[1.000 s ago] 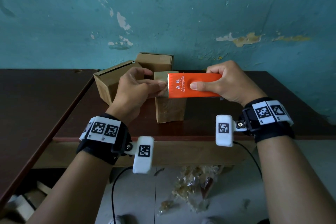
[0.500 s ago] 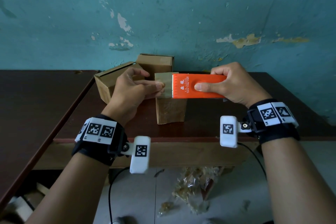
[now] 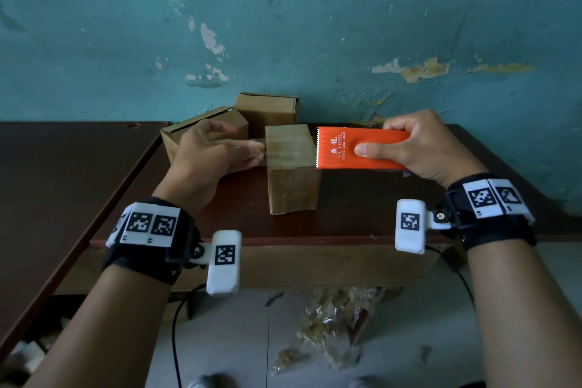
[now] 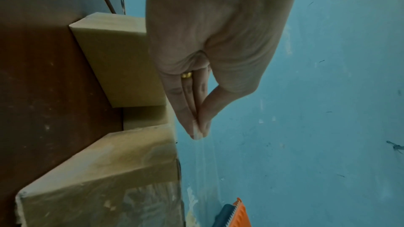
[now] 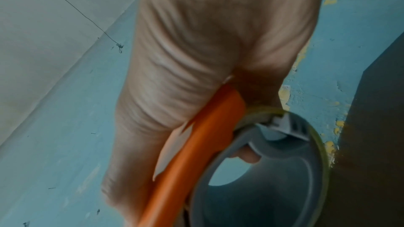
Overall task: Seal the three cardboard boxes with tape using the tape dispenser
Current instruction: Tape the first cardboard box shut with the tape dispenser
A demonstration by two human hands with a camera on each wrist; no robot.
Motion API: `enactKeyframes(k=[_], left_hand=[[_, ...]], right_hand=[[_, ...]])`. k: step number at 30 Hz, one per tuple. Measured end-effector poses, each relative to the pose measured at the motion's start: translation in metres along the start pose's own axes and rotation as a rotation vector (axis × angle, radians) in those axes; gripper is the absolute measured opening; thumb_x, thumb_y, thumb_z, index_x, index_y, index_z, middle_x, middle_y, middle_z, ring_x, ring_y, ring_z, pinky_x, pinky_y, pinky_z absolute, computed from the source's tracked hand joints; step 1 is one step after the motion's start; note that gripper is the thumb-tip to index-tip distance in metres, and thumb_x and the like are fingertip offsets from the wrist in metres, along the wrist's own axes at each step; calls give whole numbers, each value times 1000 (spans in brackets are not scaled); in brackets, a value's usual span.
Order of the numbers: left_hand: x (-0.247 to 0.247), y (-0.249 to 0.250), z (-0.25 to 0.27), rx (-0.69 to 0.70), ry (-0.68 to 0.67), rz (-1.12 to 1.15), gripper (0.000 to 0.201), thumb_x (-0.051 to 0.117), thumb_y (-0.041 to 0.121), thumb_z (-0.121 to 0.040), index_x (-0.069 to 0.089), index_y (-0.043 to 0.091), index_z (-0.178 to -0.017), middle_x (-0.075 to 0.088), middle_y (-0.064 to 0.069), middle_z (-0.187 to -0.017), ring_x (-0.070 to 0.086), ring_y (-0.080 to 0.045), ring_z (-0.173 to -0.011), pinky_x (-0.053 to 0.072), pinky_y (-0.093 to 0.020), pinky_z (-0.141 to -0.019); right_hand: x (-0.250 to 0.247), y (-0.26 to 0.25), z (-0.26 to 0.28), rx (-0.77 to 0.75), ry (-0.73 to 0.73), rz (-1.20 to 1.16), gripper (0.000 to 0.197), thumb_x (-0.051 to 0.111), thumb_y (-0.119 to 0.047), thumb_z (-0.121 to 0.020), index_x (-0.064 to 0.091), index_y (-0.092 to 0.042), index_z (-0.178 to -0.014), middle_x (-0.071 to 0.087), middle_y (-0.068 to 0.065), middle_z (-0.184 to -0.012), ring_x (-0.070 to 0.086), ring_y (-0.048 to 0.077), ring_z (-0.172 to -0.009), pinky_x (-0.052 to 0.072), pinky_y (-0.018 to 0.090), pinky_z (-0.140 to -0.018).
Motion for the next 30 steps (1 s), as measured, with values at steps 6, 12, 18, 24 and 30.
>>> enactKeyframes(k=[6,12,18,24,30], left_hand=[[2,1,2,-38,-7,-2,48,78,-12,-84,51,4,-120,80,-20,-92,81,-33,-89,67,-33,-76],[-1,-2,-2,-60,3,-7,50,79,-12,-82,51,4,-121,78,-27,-100,80,-36,-93,67,-37,-80],[-12,-1,-2,-58,28,-32,50,80,-11,-82,51,2,-121,78,-26,-105,80,-35,-96,66,-39,-84],[-18,-2,0,-109,-12,5,58,80,-10,-82,50,0,-131,79,-25,-105,80,-34,-98,66,-34,-80],[-14,-6,-1,-134,46,55,69,88,0,-71,53,0,-130,79,-22,-102,81,-29,-90,64,-27,-71]], right_hand=[[-4,5,1,34,-18,8,55,91,-51,-70,69,-2,-79,68,16,-70,65,27,-58,54,33,-47],[-3,9,0,30,-32,18,56,90,-54,-69,71,-3,-83,72,24,-82,72,32,-65,56,37,-51],[-16,20,3,81,12,4,48,92,-45,-72,70,-3,-77,66,10,-63,63,16,-52,49,28,-41],[-16,27,6,98,11,-69,48,92,-40,-76,67,1,-79,69,14,-62,66,19,-53,48,27,-45],[-19,32,2,85,127,-131,46,89,-43,-80,63,-5,-84,73,6,-72,65,19,-57,52,31,-48]])
Point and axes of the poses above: each hand's wrist, its own z-axis away from the middle knuckle, its own x-axis out of the palm, y = z × x, the point moved 3 cm from there along -z, towards the middle knuckle
